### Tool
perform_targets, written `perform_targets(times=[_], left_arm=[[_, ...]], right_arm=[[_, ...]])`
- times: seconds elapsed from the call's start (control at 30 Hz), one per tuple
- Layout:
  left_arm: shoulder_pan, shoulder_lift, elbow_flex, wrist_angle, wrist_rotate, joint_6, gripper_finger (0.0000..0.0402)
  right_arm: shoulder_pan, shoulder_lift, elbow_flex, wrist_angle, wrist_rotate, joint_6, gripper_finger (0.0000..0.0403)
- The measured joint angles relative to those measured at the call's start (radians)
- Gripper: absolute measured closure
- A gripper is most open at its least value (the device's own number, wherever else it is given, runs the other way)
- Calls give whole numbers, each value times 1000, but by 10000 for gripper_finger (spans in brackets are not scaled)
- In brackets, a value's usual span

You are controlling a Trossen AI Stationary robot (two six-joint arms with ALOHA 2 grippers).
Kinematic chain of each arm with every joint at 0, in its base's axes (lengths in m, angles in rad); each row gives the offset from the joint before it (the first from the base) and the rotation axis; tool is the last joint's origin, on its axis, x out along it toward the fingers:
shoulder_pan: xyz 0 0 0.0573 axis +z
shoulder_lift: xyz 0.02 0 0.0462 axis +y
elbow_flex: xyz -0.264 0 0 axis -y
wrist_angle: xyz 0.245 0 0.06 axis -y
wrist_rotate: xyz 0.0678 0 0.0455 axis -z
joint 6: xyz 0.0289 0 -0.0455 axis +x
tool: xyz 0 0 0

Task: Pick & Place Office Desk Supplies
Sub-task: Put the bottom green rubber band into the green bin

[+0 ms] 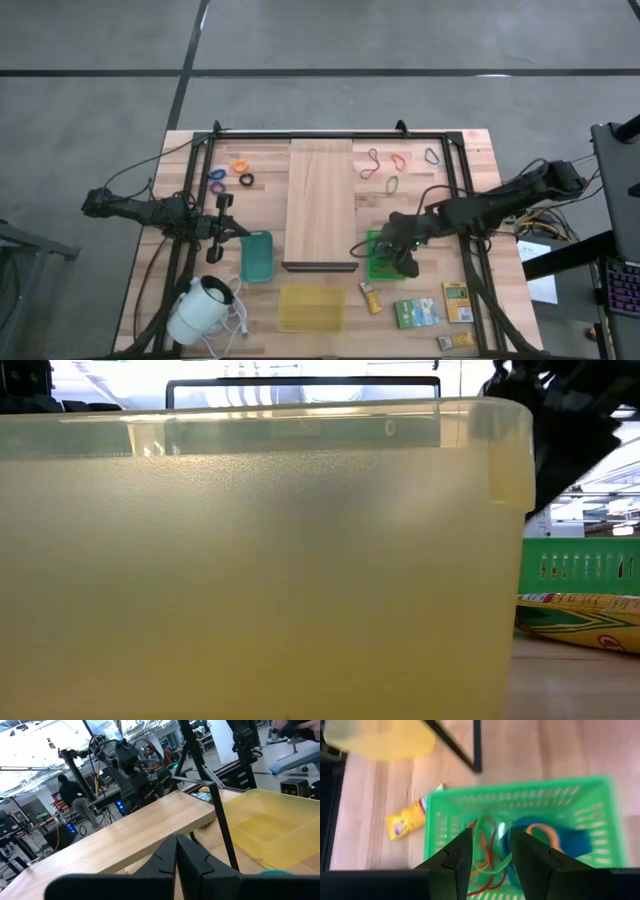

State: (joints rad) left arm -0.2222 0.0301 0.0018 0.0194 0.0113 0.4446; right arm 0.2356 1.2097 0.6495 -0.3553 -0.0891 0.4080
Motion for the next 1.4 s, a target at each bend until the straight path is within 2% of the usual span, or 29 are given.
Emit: perform_targets(times=[0.1, 0.23, 0.3, 0.37, 0.57, 0.73, 0.9, 1.07, 1.17, 1.23, 1.4], left_arm=[[0, 0, 0, 0, 0, 0, 390], [0, 0, 0, 0, 0, 0, 390], [0, 0, 0, 0, 0, 0, 390], [0, 0, 0, 0, 0, 0, 390], [-1, 0, 0, 0, 0, 0, 390], [-1, 0, 0, 0, 0, 0, 390], [-1, 0, 0, 0, 0, 0, 390], [-1, 0, 0, 0, 0, 0, 390], [-1, 0, 0, 0, 0, 0, 390], [-1, 0, 0, 0, 0, 0, 390], [0, 0, 0, 0, 0, 0, 390]], right_arm=[[0, -50, 1, 1, 149, 0, 268], [-8, -102, 1, 3, 441, -15, 262], [-31, -118, 1, 1, 524, -15, 262], [-72, -133, 1, -1, 521, -19, 265], [-258, -141, 1, -29, 414, -17, 276], [-446, -117, -1, -91, 274, -19, 276], [-578, -77, -1, -92, 248, -19, 270], [-658, -32, -1, -91, 235, -23, 269], [-695, 6, -1, -90, 179, -26, 273], [-709, 38, -1, -89, 145, -27, 275], [-712, 128, -1, -78, 140, -52, 272]])
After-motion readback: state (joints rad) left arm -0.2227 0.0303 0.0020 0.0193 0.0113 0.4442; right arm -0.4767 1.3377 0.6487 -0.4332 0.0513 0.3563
